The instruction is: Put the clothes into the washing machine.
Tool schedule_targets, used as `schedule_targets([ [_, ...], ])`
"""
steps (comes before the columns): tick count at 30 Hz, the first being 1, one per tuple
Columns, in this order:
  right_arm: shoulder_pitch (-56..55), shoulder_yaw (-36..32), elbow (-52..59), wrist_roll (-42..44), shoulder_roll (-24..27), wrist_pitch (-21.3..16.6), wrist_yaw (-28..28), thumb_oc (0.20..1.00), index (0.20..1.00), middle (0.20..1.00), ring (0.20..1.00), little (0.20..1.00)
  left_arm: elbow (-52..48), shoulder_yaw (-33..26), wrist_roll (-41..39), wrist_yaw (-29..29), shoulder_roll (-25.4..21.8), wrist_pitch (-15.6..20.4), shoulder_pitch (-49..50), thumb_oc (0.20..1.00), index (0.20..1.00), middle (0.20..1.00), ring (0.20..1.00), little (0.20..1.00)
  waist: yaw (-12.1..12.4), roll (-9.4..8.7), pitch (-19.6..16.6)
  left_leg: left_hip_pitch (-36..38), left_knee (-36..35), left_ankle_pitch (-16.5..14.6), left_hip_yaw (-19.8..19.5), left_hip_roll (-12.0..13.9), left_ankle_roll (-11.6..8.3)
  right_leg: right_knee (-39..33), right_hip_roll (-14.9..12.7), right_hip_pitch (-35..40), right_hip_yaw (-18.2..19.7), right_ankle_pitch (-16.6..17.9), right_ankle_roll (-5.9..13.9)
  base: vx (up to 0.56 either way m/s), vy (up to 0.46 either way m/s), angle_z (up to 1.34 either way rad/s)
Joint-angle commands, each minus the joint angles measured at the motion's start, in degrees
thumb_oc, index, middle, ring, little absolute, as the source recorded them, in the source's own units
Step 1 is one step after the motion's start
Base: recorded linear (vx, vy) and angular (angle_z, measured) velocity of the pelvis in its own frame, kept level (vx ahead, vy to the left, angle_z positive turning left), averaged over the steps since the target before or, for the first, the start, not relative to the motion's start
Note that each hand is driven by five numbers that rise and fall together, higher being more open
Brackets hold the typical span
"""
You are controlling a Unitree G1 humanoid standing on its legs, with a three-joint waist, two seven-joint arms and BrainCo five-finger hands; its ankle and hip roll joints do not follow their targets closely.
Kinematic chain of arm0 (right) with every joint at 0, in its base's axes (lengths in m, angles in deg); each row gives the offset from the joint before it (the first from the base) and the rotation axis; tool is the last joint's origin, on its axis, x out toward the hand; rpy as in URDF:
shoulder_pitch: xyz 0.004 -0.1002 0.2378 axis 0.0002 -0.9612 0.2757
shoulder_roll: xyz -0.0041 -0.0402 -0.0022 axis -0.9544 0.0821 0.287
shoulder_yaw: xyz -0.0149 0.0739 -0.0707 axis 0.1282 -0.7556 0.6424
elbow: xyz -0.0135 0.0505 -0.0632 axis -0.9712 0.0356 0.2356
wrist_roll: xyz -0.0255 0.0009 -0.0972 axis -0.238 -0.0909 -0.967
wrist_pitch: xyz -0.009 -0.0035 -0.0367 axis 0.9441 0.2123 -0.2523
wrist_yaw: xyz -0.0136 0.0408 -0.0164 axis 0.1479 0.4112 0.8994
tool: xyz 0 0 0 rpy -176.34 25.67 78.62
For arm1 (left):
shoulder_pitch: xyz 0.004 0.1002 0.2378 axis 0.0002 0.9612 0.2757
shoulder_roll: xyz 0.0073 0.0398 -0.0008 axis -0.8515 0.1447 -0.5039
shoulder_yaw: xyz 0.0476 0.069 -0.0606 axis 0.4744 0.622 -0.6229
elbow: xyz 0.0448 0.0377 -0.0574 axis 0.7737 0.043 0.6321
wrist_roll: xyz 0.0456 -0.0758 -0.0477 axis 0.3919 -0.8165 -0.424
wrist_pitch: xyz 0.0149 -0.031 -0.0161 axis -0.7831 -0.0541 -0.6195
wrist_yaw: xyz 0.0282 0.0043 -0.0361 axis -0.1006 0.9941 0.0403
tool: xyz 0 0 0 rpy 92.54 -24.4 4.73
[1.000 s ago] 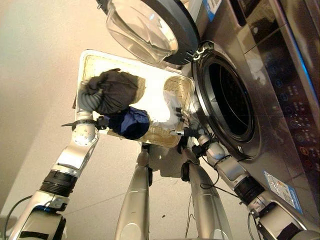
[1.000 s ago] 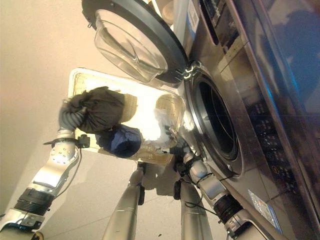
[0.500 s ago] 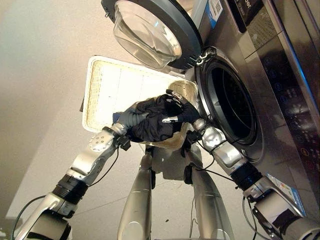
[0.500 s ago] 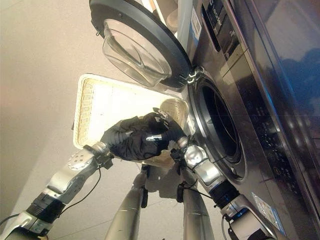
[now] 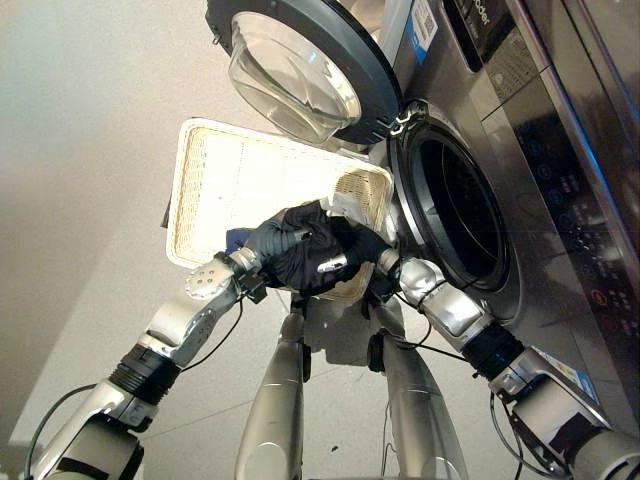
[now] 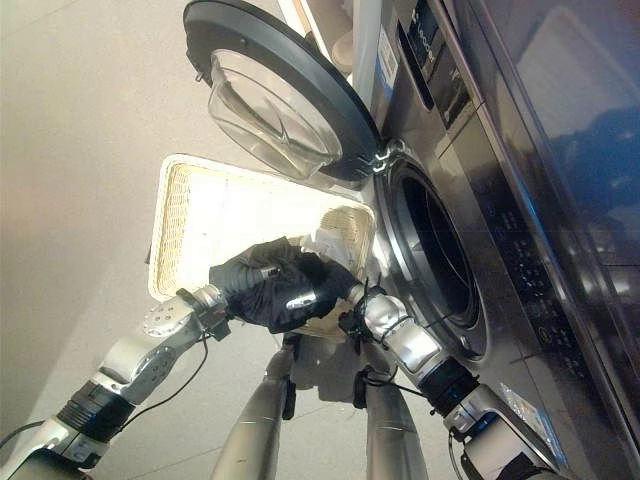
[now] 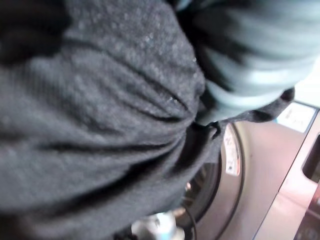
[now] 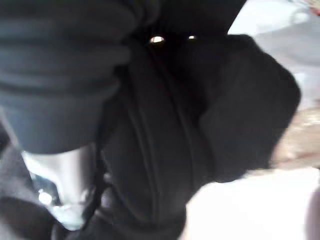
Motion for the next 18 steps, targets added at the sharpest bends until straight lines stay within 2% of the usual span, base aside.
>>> schedule_targets([
  [1, 3.35, 7.62, 1.32, -6.99, 0.67, 2.47, -9.4, 1.0, 1.0, 1.0, 1.0, 1.0, -10.44, 1.23, -3.86, 4.36, 4.12, 4.79, -4.37, 0.2, 0.2, 0.2, 0.2, 0.2, -0.79, 2.6, -1.39, -0.97, -0.63, -0.31, 2.96, -2.75, 1.86, -0.49, -1.86, 2.26, -1.26, -2.82, 7.37, 0.0, 0.0, 0.0],
  [5, 4.3, 9.83, 0.61, -7.05, 2.61, 2.92, -9.77, 1.0, 1.0, 1.0, 1.0, 1.0, -11.7, 1.93, -5.13, 4.04, 3.86, 4.46, -4.96, 0.2, 0.2, 0.2, 0.2, 0.2, -0.82, 2.32, -1.39, -1.32, -0.34, -0.32, 2.96, -2.73, 1.87, -0.58, -1.9, 2.04, -1.09, -2.64, 7.27, 0.0, 0.0, 0.0],
  [10, 4.59, 9.41, -0.06, -3.49, 2.17, 2.6, -9.26, 1.0, 1.0, 1.0, 1.0, 1.0, -11.72, 2.6, -6.18, 4.52, 4.64, 4.07, -5.28, 0.2, 0.2, 0.2, 0.2, 0.2, -0.98, 2.29, -1.39, -1.63, -0.12, -0.38, 2.96, -2.88, 1.92, -0.62, -1.93, 1.64, -0.87, -2.41, 7.18, 0.01, 0.001, -0.01],
  [11, 4.08, 8.85, -0.04, -0.26, 1.59, 1.78, -7.34, 0.442, 0.442, 0.442, 0.442, 0.442, -11.86, 2.96, -6.39, 4.65, 5.06, 3.65, -5.13, 0.2, 0.2, 0.2, 0.2, 0.2, -1.1, 2.35, -1.39, -1.87, 0.05, -0.44, 2.9, -2.94, 1.98, -0.49, -1.91, 1.35, -0.76, -2.4, 7.13, 0.0, 0.0, 0.0],
  [12, 4.03, 8.79, -0.05, 0.0, 1.53, 1.72, -7.23, 0.282, 0.282, 0.282, 0.282, 0.282, -11.87, 3.01, -6.42, 4.65, 5.08, 3.63, -5.12, 0.2, 0.2, 0.2, 0.2, 0.2, -1.1, 2.35, -1.39, -1.89, 0.07, -0.45, 2.9, -2.94, 1.98, -0.47, -1.91, 1.31, -0.74, -2.4, 7.13, 0.0, 0.0, 0.0],
  [13, 3.38, 7.8, -0.16, 3.69, 0.49, 0.44, -5.22, 0.2, 0.2, 0.2, 0.2, 0.2, -11.59, 3.4, -6.83, 4.68, 5.76, 3.19, -4.8, 0.2, 0.2, 0.2, 0.2, 0.2, -1.23, 2.47, -1.39, -2.03, 0.14, -0.47, 2.91, -3.0, 2.0, -0.41, -1.95, 1.13, -0.69, -2.38, 7.07, 0.0, 0.0, 0.0],
  [18, -0.13, 4.33, -1.35, 12.28, -3.5, -1.0, -0.36, 0.2, 0.2, 0.2, 0.2, 0.2, -8.65, 4.78, -6.98, 4.04, 8.69, 4.48, -3.35, 0.2, 0.2, 0.2, 0.2, 0.2, -2.04, 2.94, -1.39, -2.86, 0.64, -0.59, 3.1, -3.3, 2.01, -0.1, -1.9, 0.12, -0.23, -2.36, 6.98, 0.01, 0.036, -0.05],
])
